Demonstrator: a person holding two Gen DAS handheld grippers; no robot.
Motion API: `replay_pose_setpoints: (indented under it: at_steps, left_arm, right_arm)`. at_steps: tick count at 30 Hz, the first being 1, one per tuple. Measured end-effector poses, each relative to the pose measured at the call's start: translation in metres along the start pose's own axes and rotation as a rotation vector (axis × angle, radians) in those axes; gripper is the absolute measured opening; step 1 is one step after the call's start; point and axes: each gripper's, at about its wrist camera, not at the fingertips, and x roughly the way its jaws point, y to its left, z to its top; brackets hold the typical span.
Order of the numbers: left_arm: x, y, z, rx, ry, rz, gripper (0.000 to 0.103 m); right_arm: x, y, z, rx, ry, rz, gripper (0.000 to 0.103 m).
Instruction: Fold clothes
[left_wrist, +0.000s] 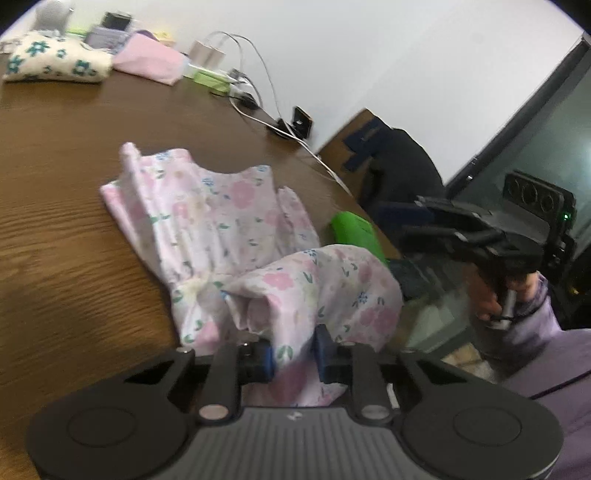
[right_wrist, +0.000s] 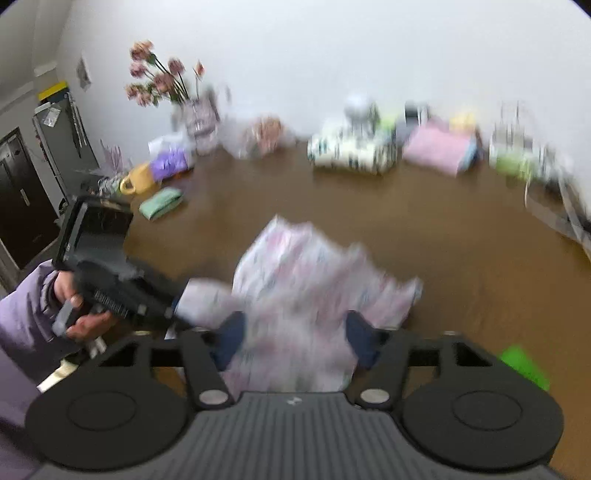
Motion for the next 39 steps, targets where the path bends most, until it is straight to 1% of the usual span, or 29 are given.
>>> replay_pose_setpoints:
  at_steps: [1,2,3,4,5,7,8,9,12,15,16,17,18,19,20,21,22,23,24,26,29,30,31,32,33,34,35,36,39]
  left_arm:
    - [0.002,0.001,0.000,-0.005,0.012,0.003,0.020]
    - [0.005,0.002,-0.001,-0.012,0.022,0.013,0.020]
    - [0.006,0.003,-0.003,-0.018,0.028,0.018,0.021]
    - [0.006,0.004,-0.005,-0.023,0.031,0.019,0.022]
    - [0.005,0.005,-0.008,-0.028,0.034,0.021,0.030]
    - [-0.005,0.003,-0.012,0.002,0.012,0.059,0.037]
    - [-0.011,0.001,-0.014,0.022,-0.004,0.082,0.043]
    - [-0.019,-0.001,-0.014,0.035,-0.031,0.105,0.047]
    - [-0.043,-0.012,-0.010,0.077,-0.134,0.148,0.048]
    - [-0.040,-0.035,0.000,0.185,-0.189,0.158,0.054]
    - [-0.032,-0.042,0.003,0.216,-0.182,0.162,0.054]
    - [-0.019,-0.047,0.005,0.238,-0.148,0.171,0.053]
    - [-0.004,-0.048,0.006,0.258,-0.107,0.201,0.050]
    - [0.010,-0.047,0.005,0.278,-0.067,0.241,0.042]
    - [0.018,-0.043,0.005,0.278,-0.041,0.262,0.034]
    - [0.024,-0.037,0.005,0.264,-0.024,0.268,0.034]
    - [0.025,-0.031,0.005,0.245,-0.020,0.257,0.034]
    - [0.023,-0.025,0.005,0.221,-0.026,0.233,0.033]
    - [0.022,-0.022,0.004,0.205,-0.026,0.221,0.033]
    - [0.020,-0.022,0.003,0.188,-0.017,0.211,0.033]
    - [0.018,-0.020,0.002,0.161,-0.003,0.195,0.032]
    - [0.018,-0.020,0.002,0.152,0.001,0.190,0.032]
    - [0.018,-0.020,0.002,0.146,0.006,0.186,0.032]
    - [0.018,-0.022,0.001,0.142,0.011,0.182,0.032]
    - [0.019,-0.024,0.000,0.140,0.018,0.179,0.032]
    - [0.019,-0.026,-0.002,0.140,0.026,0.176,0.032]
    - [0.019,-0.028,-0.003,0.136,0.031,0.177,0.032]
    - [0.018,-0.029,-0.005,0.129,0.035,0.180,0.032]
    - [0.015,-0.034,-0.011,0.106,0.043,0.197,0.032]
  right_arm:
    - [0.007,0.004,0.002,-0.016,-0.004,0.005,0.040]
    - [0.019,0.008,0.001,-0.028,0.005,0.007,0.035]
    - [0.032,0.012,-0.001,-0.037,0.032,0.000,0.027]
    - [0.045,0.015,-0.003,-0.045,0.058,-0.006,0.024]
    - [0.056,0.020,-0.006,-0.057,0.083,-0.014,0.022]
    - [0.073,0.028,-0.015,-0.090,0.128,-0.034,0.022]
    - [0.078,0.031,-0.019,-0.103,0.141,-0.042,0.021]
    - [0.078,0.032,-0.023,-0.108,0.136,-0.046,0.021]
    - [0.078,0.033,-0.032,-0.125,0.120,-0.057,0.021]
    - [0.078,0.034,-0.041,-0.141,0.104,-0.069,0.021]
    - [0.077,0.036,-0.044,-0.156,0.096,-0.077,0.021]
    - [0.076,0.040,-0.048,-0.189,0.083,-0.091,0.021]
    - [0.075,0.045,-0.050,-0.218,0.073,-0.101,0.021]
    - [0.071,0.047,-0.051,-0.234,0.064,-0.108,0.023]
    - [0.066,0.048,-0.052,-0.244,0.051,-0.115,0.023]
    - [0.060,0.048,-0.052,-0.247,0.029,-0.122,0.023]
    - [0.053,0.047,-0.053,-0.235,-0.008,-0.125,0.023]
    - [0.048,0.045,-0.055,-0.215,-0.028,-0.114,0.023]
    - [0.048,0.043,-0.057,-0.197,-0.011,-0.100,0.023]
    - [0.055,0.041,-0.064,-0.189,0.034,-0.106,0.021]
    - [0.056,0.037,-0.067,-0.193,0.057,-0.100,0.022]
    - [0.052,0.037,-0.065,-0.215,0.058,-0.088,0.026]
    - [0.045,0.039,-0.063,-0.252,0.043,-0.074,0.040]
    - [0.038,0.041,-0.063,-0.296,0.011,-0.058,0.050]
    - [0.029,0.045,-0.063,-0.355,-0.025,-0.021,0.069]
    - [0.020,0.050,-0.063,-0.425,-0.052,0.040,0.080]
    - [0.014,0.056,-0.064,-0.497,-0.068,0.097,0.081]
    - [0.014,0.061,-0.066,-0.566,-0.051,0.131,0.081]
    - [0.029,0.070,-0.073,-0.723,0.050,0.157,0.081]
